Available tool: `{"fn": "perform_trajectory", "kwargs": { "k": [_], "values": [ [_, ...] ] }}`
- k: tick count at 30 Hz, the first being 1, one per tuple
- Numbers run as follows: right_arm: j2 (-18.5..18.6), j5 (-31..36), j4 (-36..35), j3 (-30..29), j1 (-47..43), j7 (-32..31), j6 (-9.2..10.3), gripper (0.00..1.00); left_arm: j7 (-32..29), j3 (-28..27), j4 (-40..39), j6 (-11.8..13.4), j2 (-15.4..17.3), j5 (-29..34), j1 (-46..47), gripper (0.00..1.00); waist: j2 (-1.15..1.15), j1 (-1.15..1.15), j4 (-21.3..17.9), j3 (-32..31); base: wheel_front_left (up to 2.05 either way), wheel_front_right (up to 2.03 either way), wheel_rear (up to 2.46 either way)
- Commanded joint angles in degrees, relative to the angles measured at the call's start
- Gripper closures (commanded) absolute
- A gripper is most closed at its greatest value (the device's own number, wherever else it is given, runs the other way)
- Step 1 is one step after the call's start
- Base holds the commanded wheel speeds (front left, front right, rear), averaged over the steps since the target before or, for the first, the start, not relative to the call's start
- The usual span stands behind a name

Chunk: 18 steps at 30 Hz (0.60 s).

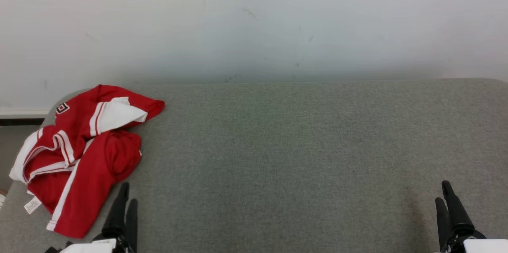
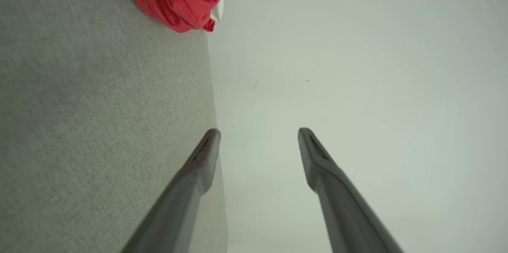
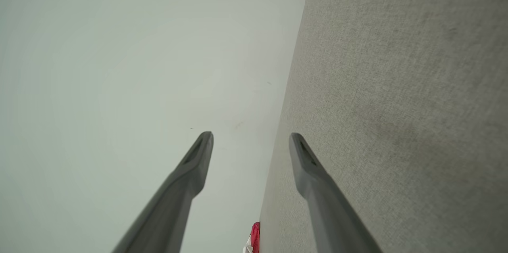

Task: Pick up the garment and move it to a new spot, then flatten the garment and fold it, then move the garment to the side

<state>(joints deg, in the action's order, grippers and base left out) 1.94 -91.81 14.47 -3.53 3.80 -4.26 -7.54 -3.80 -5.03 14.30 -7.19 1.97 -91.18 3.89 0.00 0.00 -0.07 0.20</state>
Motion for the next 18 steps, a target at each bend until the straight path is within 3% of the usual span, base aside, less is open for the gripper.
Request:
{"fn": "perform_trajectory", "kwargs": {
  "k": [1, 18],
  "values": [
    [0.6, 0.66, -1.65, 0.66, 1.07, 0.71, 0.01, 0.0, 0.68, 0.16, -1.71, -0.12, 0.39, 0.82, 1.26, 0.0, 0.0, 0.0, -0.04, 0.01, 0.0, 0.0, 0.0],
    [1.86, 13.88, -5.7, 5.27, 1.62, 5.3, 0.02, 0.0, 4.87, -0.1, -6.07, -0.17, 0.56, 18.22, 0.55, 0.0, 0.0, 0.0, -0.65, 0.22, 0.0, 0.0, 0.0]
  ]
}}
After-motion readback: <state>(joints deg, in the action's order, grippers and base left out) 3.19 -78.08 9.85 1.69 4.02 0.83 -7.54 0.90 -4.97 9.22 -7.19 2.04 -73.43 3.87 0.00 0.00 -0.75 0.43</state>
